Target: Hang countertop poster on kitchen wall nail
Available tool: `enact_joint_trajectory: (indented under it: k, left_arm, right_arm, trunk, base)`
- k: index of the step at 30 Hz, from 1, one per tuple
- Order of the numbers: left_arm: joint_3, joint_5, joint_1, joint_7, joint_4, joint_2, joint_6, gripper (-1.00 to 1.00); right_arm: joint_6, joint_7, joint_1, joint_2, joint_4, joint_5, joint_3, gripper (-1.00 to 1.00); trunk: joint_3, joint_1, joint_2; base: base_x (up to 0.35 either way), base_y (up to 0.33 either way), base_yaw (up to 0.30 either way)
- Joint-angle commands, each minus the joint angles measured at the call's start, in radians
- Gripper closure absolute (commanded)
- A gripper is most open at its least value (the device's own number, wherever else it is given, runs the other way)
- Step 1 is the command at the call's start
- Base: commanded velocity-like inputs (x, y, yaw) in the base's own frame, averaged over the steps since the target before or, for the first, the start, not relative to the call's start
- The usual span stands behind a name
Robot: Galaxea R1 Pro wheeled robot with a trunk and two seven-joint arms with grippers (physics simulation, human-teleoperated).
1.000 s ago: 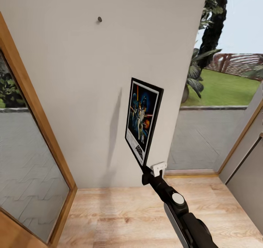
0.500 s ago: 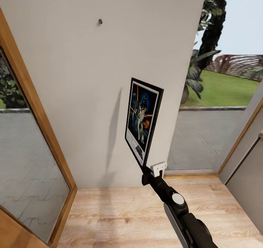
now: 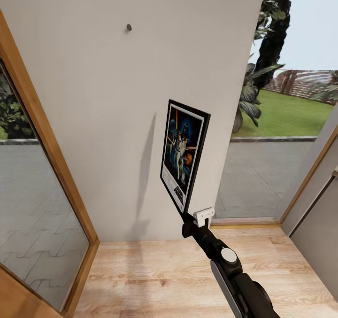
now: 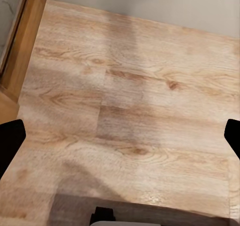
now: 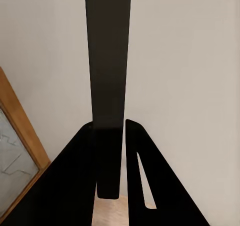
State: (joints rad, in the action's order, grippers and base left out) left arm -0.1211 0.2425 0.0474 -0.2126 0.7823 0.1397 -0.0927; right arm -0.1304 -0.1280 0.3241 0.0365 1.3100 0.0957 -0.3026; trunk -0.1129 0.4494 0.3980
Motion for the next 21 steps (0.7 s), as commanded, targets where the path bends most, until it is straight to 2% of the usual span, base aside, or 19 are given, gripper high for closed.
enact_joint_trajectory:
  k: [1,7,16,19,21]
  left_arm:
    - [-0.002,0.009,0.000,-0.007,0.001,0.000,0.001,-1.00]
    - [-0.002,0.009,0.000,-0.007,0.002,0.000,0.001,-1.00]
    - [-0.002,0.009,0.000,-0.007,0.000,0.000,0.001,-1.00]
    - [-0.002,0.009,0.000,-0.007,0.000,0.000,0.001,-1.00]
    - [-0.002,0.009,0.000,-0.007,-0.001,0.000,0.001,-1.00]
  right_arm:
    - [-0.006,-0.004,0.000,0.000,0.001,0.012,0.000,1.00]
    - [-0.012,-0.007,0.000,0.000,0.030,0.014,0.000,1.00]
    - [-0.023,-0.108,-0.002,0.000,0.152,0.015,-0.002,1.00]
    - [-0.058,-0.115,-0.002,0.000,0.173,0.015,-0.002,1.00]
    - [-0.111,-0.126,-0.001,0.001,0.190,0.015,-0.001,1.00]
  trunk:
    - [-0.002,0.001,0.002]
    - [-0.002,0.001,0.002]
    - [-0.002,0.001,0.002]
    - [-0.002,0.001,0.002]
    - [-0.002,0.001,0.002]
  base:
    - [0.000,0.000,0.000]
    - [0.000,0.000,0.000]
    - [0.000,0.000,0.000]
    - [0.000,0.000,0.000]
    - [0.000,0.000,0.000]
